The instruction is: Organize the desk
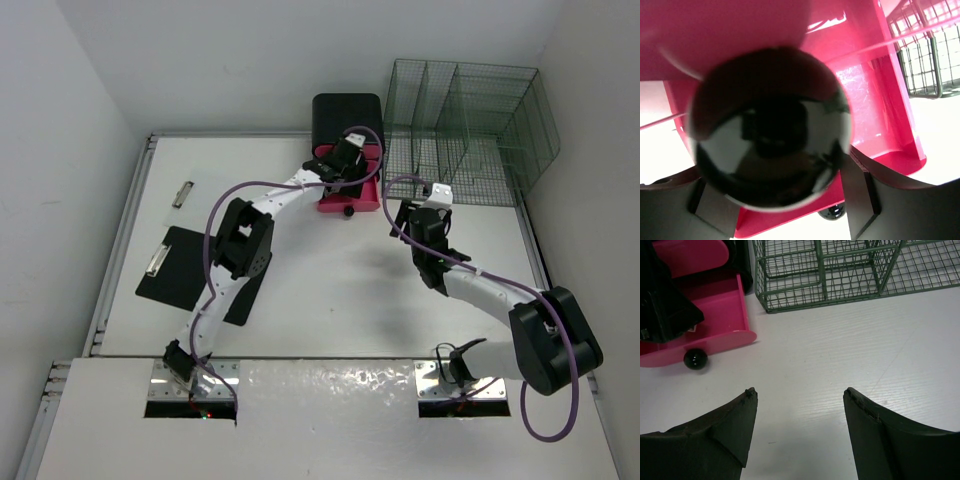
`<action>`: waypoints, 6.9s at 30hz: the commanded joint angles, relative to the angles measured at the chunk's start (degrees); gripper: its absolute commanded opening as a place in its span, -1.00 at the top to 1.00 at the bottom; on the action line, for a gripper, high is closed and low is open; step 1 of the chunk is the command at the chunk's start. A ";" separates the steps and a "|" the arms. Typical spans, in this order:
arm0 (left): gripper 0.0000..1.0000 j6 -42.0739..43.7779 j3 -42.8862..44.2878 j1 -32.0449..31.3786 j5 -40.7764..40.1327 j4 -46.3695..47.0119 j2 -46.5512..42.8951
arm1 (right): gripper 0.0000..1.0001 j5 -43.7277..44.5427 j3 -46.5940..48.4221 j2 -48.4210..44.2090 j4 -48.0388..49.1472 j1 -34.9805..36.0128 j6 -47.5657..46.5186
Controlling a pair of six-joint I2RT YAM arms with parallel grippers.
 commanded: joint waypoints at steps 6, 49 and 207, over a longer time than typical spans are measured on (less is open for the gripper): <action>-0.47 -1.95 1.59 1.49 0.14 -0.01 1.62 | -0.37 1.29 -0.40 -1.70 1.99 0.07 0.69; -0.95 20.37 0.10 -0.70 15.35 -13.80 -17.97 | 0.57 -15.14 5.22 1.64 4.01 0.07 -8.01; 1.00 35.31 -20.64 43.07 6.92 -7.92 -24.57 | -0.35 -27.69 25.08 26.34 8.49 3.85 -6.16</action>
